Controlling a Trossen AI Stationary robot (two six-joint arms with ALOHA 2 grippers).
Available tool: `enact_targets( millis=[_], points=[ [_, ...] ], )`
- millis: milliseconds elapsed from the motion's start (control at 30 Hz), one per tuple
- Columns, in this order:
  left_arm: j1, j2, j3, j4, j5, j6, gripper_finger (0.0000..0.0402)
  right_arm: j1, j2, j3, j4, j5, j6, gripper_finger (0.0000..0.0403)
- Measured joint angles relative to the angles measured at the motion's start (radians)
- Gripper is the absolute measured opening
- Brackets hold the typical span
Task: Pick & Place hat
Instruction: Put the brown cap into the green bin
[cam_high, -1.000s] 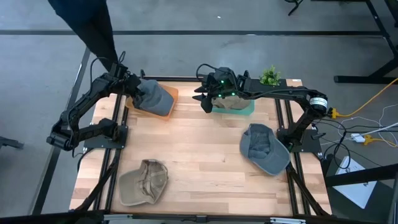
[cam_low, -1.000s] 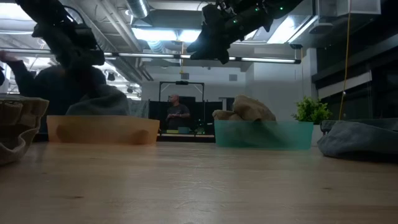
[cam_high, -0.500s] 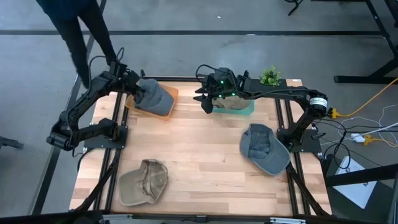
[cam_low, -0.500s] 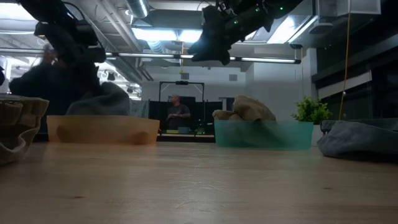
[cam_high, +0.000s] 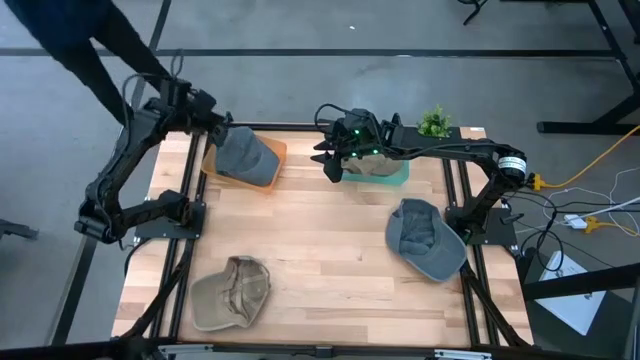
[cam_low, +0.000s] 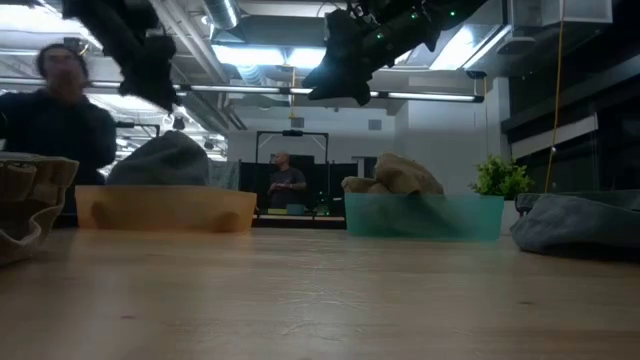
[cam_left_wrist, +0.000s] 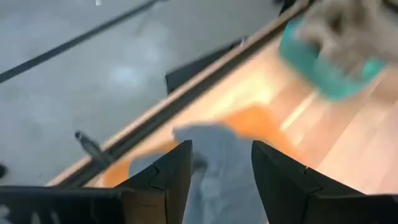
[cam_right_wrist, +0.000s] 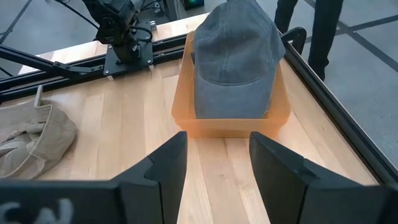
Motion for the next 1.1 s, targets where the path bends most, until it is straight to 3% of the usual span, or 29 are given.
enact_targets(
  millis=[100, 300, 400, 500, 767, 967, 1100],
  points=[
    [-0.008, 0.0, 0.063, 0.004, 0.107, -0.1, 0.0161, 0.0, 0.0, 0.0, 0.0, 0.0, 0.001, 0.0171],
    [-0.092, -0.014, 0.099, 0.002, 0.518, -0.231, 0.0148, 0.002, 0.0, 0.0, 0.0, -0.016, 0.023, 0.0171],
    [-0.189, -0.035, 0.099, -0.01, 0.61, -0.297, 0.0142, 0.006, 0.0, 0.0, 0.0, -0.062, 0.035, 0.0171],
    [-0.318, -0.065, 0.099, -0.012, 0.572, -0.358, 0.0135, 0.02, 0.0, 0.0, 0.0, -0.098, 0.037, 0.0171],
    [-0.692, -0.115, 0.099, -0.012, 0.279, -0.58, 0.0121, 0.095, 0.0, 0.0, -0.016, -0.173, 0.038, 0.0171],
    [-0.964, -0.113, 0.094, -0.073, 0.094, -0.715, 0.0118, 0.167, 0.0, 0.0, -0.142, -0.175, 0.024, 0.0171],
    [-1.128, -0.112, 0.026, -0.117, 0.024, -0.816, 0.0118, 0.203, 0.0, 0.0, -0.245, -0.17, 0.0, 0.0171]
  ],
)
